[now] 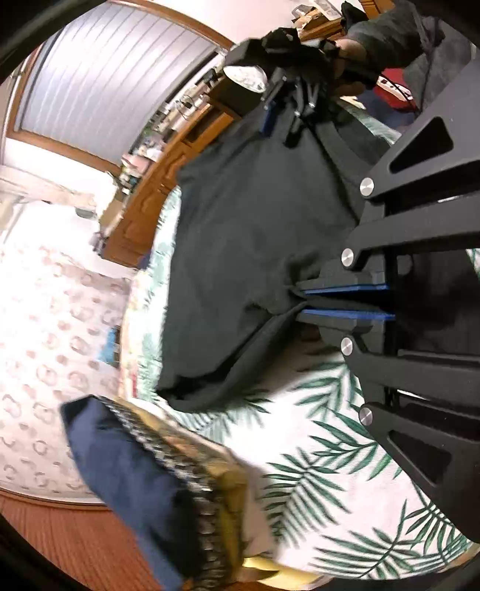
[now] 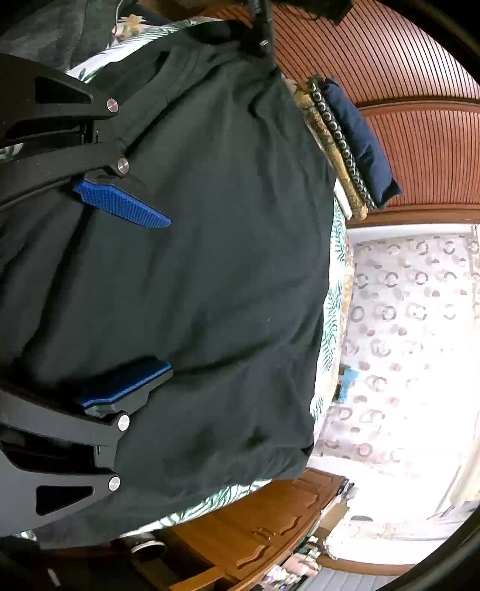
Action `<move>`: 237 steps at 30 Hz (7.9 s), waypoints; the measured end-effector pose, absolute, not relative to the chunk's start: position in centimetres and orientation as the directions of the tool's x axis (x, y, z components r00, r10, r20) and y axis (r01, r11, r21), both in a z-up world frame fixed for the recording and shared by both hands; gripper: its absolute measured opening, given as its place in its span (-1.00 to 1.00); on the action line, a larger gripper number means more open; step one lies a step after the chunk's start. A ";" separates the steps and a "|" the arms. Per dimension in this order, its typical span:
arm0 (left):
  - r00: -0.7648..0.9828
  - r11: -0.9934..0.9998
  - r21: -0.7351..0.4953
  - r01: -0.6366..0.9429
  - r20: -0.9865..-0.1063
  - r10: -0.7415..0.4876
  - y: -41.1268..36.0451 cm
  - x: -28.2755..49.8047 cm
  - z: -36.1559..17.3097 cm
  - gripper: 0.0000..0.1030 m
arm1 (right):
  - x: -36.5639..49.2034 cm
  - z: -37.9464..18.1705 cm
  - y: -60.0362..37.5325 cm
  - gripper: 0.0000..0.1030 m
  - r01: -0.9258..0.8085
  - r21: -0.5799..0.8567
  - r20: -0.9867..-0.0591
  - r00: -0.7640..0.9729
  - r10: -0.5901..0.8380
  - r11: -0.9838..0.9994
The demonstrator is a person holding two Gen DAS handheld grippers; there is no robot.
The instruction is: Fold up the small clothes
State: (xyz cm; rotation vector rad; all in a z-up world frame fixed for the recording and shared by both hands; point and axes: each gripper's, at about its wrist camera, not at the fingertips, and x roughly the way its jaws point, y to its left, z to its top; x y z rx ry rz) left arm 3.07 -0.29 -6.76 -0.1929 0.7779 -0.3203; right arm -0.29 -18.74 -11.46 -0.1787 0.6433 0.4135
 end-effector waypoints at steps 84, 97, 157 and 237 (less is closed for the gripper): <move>0.606 0.937 -0.091 0.337 -0.740 -0.290 -7.3 14.1 -8.1 0.49 | 4.9 -7.6 -16.6 0.48 -0.614 -0.024 -0.647 0.612 0.456 0.789; 0.637 0.935 -0.076 0.348 -0.712 -0.295 -7.6 12.9 -7.0 0.49 | 8.6 -9.4 -14.3 0.18 -0.621 -0.101 -0.728 0.579 0.367 0.778; 0.510 0.830 -0.138 0.541 -0.730 -0.454 -17.7 9.6 -8.3 0.49 | -1.8 -4.7 -32.8 -0.87 -0.399 0.086 -0.671 0.654 0.349 0.913; 0.503 0.709 -0.322 0.627 -0.528 -0.684 -20.3 9.1 0.3 -0.80 | -2.0 -11.3 -28.2 0.44 -0.403 -0.226 -0.654 0.737 0.168 0.887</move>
